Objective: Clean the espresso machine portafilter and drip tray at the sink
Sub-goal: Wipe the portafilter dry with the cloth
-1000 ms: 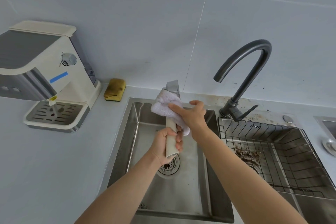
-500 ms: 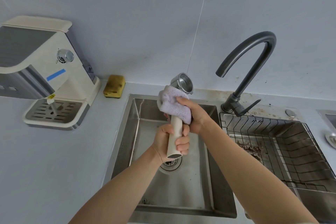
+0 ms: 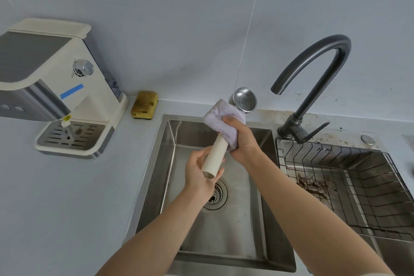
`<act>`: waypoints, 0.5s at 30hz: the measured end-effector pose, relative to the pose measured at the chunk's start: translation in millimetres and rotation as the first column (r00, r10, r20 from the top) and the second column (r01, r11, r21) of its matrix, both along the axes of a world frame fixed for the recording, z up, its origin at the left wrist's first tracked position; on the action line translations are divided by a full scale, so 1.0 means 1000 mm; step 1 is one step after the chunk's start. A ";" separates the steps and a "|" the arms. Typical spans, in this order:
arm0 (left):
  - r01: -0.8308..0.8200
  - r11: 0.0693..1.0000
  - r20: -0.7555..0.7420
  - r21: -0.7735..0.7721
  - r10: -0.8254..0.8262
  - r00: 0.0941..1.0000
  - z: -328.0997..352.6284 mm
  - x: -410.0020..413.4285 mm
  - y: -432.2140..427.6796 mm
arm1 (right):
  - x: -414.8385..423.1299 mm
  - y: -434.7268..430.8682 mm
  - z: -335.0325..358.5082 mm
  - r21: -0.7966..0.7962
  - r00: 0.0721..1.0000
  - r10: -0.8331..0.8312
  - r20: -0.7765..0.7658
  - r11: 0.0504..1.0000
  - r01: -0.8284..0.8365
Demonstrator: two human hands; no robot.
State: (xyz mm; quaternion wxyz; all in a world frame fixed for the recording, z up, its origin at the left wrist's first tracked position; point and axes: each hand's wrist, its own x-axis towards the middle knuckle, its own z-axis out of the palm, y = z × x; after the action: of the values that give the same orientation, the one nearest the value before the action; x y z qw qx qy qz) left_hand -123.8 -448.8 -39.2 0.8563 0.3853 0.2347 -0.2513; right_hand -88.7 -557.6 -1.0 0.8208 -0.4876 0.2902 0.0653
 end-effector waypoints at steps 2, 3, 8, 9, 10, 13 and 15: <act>-0.122 0.992 -0.054 0.027 0.124 0.991 0.001 0.001 -0.002 | -0.003 0.004 -0.004 0.017 1.000 0.004 0.000 1.000 -0.004; -0.162 0.986 -0.061 0.038 0.164 0.985 0.002 0.001 -0.002 | -0.005 0.005 -0.005 0.030 1.000 0.007 0.005 1.000 -0.007; -0.224 0.969 -0.086 0.103 0.233 0.969 0.012 -0.001 -0.012 | -0.013 0.010 -0.009 0.083 0.993 0.092 0.073 0.992 -0.098; -0.231 0.966 -0.083 0.115 0.241 0.967 0.013 0.000 -0.016 | -0.015 0.012 -0.009 0.079 0.988 0.125 0.092 0.988 -0.132; -0.232 0.962 -0.076 0.140 0.244 0.967 0.017 -0.001 -0.019 | -0.017 0.014 -0.010 0.075 0.983 0.149 0.110 0.985 -0.157; -0.253 0.950 -0.029 0.180 0.262 0.965 0.014 0.000 -0.026 | -0.022 0.020 -0.012 0.064 0.971 0.190 0.147 0.978 -0.201; -0.297 0.938 0.007 0.180 0.300 0.954 0.015 0.000 -0.028 | -0.025 0.023 -0.013 0.045 0.965 0.209 0.156 0.975 -0.219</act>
State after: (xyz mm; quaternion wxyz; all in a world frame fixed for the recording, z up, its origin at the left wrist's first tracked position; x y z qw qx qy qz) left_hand -124.1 -476.5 -24.2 0.8440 0.4181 0.3207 -0.1003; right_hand -113.9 -534.5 -13.7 0.8432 -0.4939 0.1712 0.1257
